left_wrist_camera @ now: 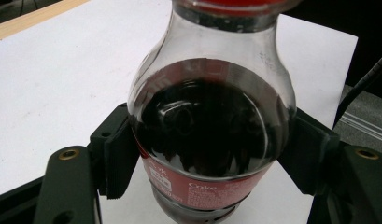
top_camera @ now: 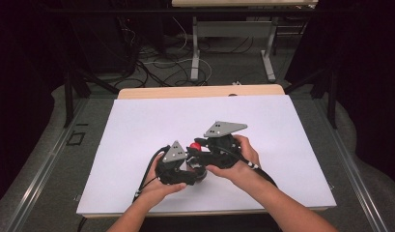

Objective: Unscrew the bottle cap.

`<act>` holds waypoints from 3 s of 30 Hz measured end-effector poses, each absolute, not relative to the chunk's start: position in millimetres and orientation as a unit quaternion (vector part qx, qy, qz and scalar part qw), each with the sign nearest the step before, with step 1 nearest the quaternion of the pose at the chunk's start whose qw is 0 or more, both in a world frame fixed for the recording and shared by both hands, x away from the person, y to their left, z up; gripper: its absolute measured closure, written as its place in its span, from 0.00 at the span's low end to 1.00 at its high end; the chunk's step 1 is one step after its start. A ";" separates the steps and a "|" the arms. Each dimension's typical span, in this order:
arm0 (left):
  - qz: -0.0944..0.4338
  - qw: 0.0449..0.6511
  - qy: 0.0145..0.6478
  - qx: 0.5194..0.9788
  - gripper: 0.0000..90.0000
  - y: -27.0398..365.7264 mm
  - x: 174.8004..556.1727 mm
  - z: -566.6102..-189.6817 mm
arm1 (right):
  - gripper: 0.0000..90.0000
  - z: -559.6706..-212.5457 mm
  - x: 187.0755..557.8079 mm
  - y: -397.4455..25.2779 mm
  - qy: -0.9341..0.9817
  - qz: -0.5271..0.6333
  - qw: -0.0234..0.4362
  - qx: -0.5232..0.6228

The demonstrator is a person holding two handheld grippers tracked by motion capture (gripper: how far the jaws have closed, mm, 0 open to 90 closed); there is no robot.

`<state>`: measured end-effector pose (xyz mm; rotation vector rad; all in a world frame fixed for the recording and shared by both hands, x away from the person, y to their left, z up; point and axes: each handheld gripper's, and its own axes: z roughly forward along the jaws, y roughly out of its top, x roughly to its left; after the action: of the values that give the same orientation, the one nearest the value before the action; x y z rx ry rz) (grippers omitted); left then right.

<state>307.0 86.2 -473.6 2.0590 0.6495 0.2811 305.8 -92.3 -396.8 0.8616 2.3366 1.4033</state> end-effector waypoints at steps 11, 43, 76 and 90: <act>0.098 0.465 0.238 0.847 0.33 87.4 306.9 -472.1 | 0.68 -386.5 338.0 -108.0 0.870 0.468 0.045 0.148; 0.094 0.463 0.224 0.853 0.33 86.0 306.3 -472.5 | 0.45 -364.6 354.4 -116.7 0.885 0.464 0.015 0.020; 0.119 0.447 0.280 0.841 0.33 84.7 306.6 -473.0 | 0.68 -393.0 311.2 -90.6 0.825 0.462 0.130 0.299; 0.110 0.462 0.235 0.848 0.33 82.8 303.4 -471.2 | 0.69 -375.4 350.9 -106.9 0.903 0.428 0.015 0.035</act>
<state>303.4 82.8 -471.2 2.0853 0.5781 0.2703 350.9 -106.9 -375.4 0.1098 2.8092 1.3330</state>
